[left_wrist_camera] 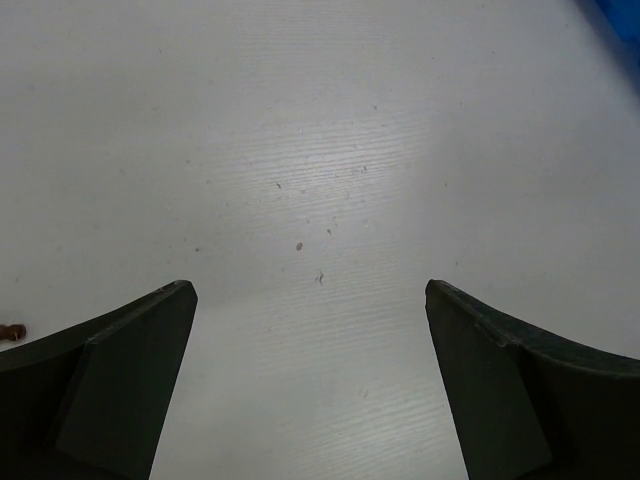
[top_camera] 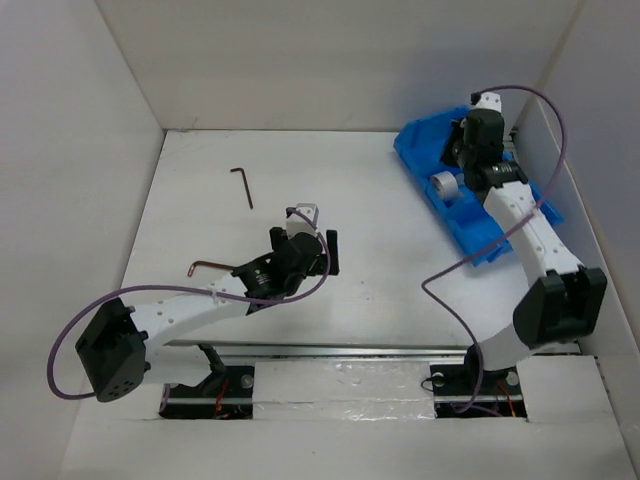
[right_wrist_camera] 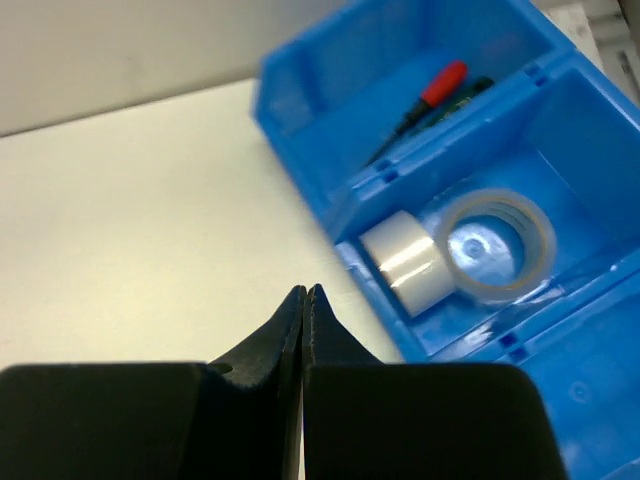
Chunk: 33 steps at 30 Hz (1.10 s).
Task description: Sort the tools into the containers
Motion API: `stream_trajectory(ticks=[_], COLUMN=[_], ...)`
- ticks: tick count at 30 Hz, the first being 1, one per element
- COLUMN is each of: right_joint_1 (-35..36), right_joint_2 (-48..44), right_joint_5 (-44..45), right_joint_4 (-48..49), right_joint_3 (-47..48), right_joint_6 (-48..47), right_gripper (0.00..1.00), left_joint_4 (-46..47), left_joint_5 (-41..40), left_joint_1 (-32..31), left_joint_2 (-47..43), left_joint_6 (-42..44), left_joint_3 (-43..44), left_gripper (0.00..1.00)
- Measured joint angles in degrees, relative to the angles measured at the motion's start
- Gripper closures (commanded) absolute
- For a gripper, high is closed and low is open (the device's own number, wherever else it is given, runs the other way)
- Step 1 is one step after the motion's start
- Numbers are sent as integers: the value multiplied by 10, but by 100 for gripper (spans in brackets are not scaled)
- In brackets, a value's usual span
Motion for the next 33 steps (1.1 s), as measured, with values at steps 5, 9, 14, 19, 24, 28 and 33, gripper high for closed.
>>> stream_trajectory(ticks=[5,9,14,19,24,28,33], right_joint_1=[82,185,310,340,346,368,374], right_joint_2=[-179,-335,-471,-510,-508,-483,-451], right_joint_5=[-5,-4,16,19,-5,-9,15], right_joint_4=[66,133,190,219,265,282,285], right_joint_3=[-166,-325,-468,-506,-520,-522,-522], right_joint_6=[13,34,46,41,40,34,31], right_gripper=[89,68,60,59,57,56,55], left_joint_4=[-3,16,-1,-25,-28,-31,-92], left_joint_5=[9,40,28,2,4,-15,-66], left_joint_1=[42,114,145,172,233,270,303], left_joint_2=[10,10,23,48,74,128,278], left_joint_6=[-12,-28,-64,-141,-181,-180,-146], left_joint_3=[0,-7,0,17,51,118,286], left_gripper=[1,1,1,1,1,8,24])
